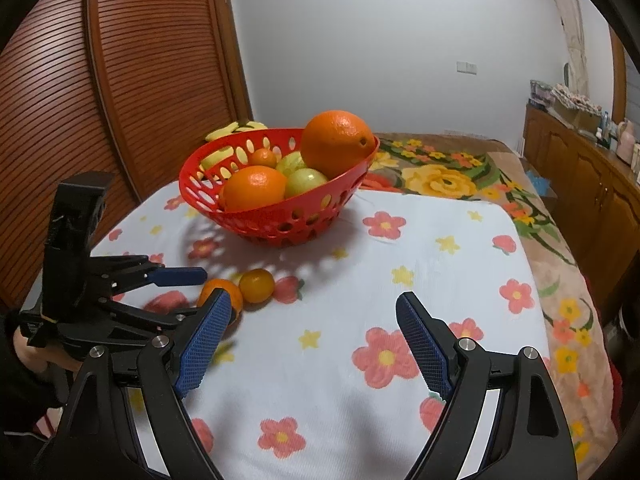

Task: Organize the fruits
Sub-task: 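Move both grippers down to the two mandarins left on the sheet, then grasp a mandarin with the left gripper while the right gripper grasps the other mandarin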

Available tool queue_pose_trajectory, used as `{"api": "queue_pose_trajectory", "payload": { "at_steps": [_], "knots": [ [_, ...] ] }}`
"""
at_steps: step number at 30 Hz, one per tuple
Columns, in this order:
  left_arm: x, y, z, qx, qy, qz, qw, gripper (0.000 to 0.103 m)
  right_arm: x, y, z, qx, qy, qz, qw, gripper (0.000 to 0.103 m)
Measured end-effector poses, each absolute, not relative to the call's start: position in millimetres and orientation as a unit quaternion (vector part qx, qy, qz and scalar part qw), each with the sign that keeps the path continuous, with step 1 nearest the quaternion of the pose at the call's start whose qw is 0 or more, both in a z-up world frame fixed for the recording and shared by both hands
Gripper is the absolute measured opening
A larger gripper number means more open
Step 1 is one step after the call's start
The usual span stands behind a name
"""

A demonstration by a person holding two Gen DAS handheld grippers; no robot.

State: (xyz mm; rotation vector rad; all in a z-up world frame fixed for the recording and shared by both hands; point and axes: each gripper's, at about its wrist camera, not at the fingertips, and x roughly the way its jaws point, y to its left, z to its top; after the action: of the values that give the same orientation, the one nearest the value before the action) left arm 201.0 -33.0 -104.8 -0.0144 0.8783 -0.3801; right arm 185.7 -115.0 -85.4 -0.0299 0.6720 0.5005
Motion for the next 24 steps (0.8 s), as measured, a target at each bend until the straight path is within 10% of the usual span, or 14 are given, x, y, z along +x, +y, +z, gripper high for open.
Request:
{"api": "queue_pose_trajectory", "payload": {
  "at_steps": [6,24],
  "knots": [
    [200.7,-29.4,-105.8,-0.016,0.423,-0.200,0.884,0.046,187.1,-113.0,-88.6,-0.013,0.330,0.245,0.912,0.087],
    [173.6,31.3,-71.3,-0.046,0.372,-0.165,0.912,0.045,205.3,-73.2,-104.1,-0.025,0.353,0.279,0.893,0.081]
  ]
}}
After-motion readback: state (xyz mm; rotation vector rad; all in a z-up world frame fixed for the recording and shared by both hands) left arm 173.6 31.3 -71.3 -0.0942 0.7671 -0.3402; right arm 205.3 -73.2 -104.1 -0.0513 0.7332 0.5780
